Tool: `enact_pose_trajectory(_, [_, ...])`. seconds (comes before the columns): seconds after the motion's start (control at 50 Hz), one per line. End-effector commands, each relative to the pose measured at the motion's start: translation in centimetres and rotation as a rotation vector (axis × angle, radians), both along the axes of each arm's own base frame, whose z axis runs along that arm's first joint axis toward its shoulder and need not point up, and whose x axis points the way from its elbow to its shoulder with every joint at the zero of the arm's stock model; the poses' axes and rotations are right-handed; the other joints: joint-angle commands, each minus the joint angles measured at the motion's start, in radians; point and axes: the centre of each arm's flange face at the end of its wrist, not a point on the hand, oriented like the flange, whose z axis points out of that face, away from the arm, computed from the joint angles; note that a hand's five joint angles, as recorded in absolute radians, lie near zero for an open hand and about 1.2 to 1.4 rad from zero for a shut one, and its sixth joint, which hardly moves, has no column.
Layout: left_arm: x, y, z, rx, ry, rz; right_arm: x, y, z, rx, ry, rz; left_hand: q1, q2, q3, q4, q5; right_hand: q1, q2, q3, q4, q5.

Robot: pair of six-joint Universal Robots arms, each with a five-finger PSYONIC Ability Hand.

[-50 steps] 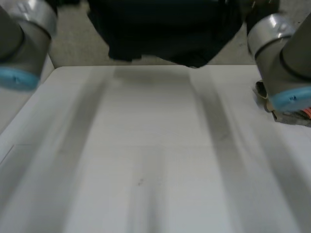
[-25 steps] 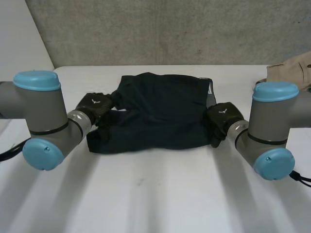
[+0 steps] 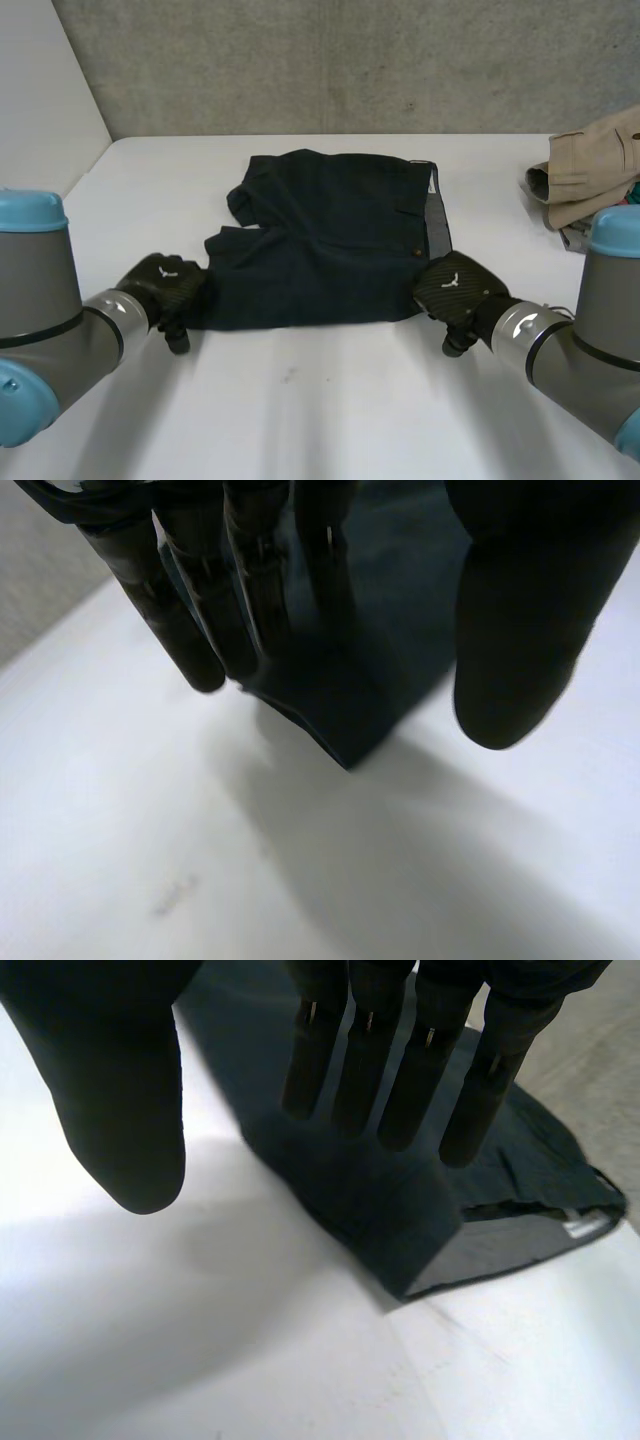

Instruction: Fold the laundry.

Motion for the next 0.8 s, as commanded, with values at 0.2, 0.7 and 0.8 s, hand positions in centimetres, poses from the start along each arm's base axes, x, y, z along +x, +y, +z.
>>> enact_pose_trajectory(0.2, [-1.8, -6.0, -3.2, -0.058, -0.031, -0.053, 2.0, -5.8, -3.4, -0.154, -0.083, 0.010, -0.278, -0.284, -0.291, -0.284, -0.284, -0.105, -0.097, -0.109, -0.108, -0.109])
enact_pose_trajectory(0.7, [-5.4, -10.9, -4.7, -0.220, -0.165, -0.069, 5.1, -10.6, -5.2, -0.284, -0.125, -0.051, 0.495, 0.489, 0.483, 0.490, 0.489, 0.698, 0.706, 0.694, 0.696, 0.695])
enact_pose_trajectory(0.8, [-5.7, -10.8, -3.3, -0.253, -0.145, -0.074, 4.7, -10.2, -3.7, -0.253, -0.156, -0.085, 0.828, 0.822, 0.816, 0.823, 0.822, 0.729, 0.737, 0.725, 0.727, 0.725])
